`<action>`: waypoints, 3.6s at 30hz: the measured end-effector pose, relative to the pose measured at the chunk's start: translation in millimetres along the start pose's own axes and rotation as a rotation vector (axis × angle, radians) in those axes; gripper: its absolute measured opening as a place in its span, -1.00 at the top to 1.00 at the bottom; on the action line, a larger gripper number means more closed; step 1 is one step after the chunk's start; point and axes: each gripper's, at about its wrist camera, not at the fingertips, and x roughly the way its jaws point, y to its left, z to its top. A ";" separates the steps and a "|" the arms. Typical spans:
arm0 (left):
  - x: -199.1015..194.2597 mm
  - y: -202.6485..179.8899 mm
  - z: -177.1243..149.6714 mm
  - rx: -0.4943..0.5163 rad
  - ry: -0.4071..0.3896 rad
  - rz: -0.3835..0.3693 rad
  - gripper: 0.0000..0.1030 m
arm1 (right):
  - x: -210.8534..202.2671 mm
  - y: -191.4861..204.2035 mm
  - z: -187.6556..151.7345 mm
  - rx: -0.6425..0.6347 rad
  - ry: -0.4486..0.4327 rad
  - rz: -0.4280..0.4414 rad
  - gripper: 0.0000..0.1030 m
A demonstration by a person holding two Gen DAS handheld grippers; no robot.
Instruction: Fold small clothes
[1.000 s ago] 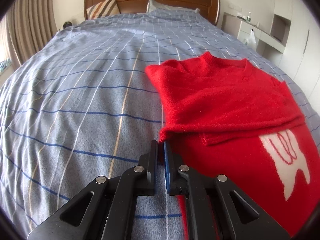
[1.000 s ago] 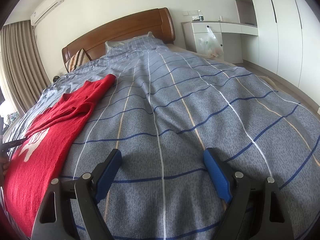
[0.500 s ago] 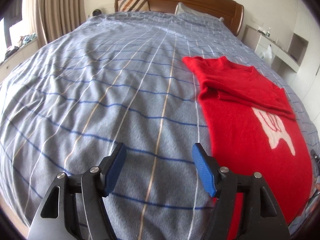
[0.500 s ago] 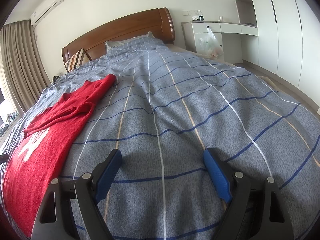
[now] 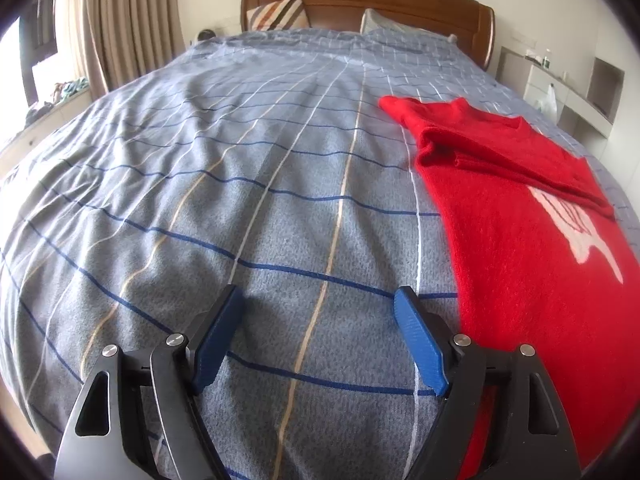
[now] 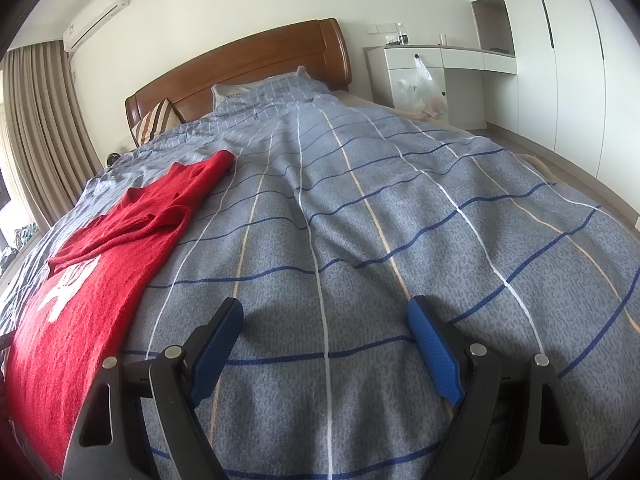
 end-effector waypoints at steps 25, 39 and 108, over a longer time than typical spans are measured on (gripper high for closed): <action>2.1 -2.5 -4.5 0.010 -0.011 0.026 -0.64 | -0.1 0.4 -1.2 -0.002 -0.001 -0.003 -0.62; 0.8 -1.0 -9.3 0.008 -0.053 0.020 -0.70 | -30.9 51.1 17.6 -0.166 0.178 -0.230 -0.61; -81.1 -31.8 29.5 -0.217 0.088 -0.571 0.97 | -77.9 120.0 18.4 0.014 0.247 0.459 0.91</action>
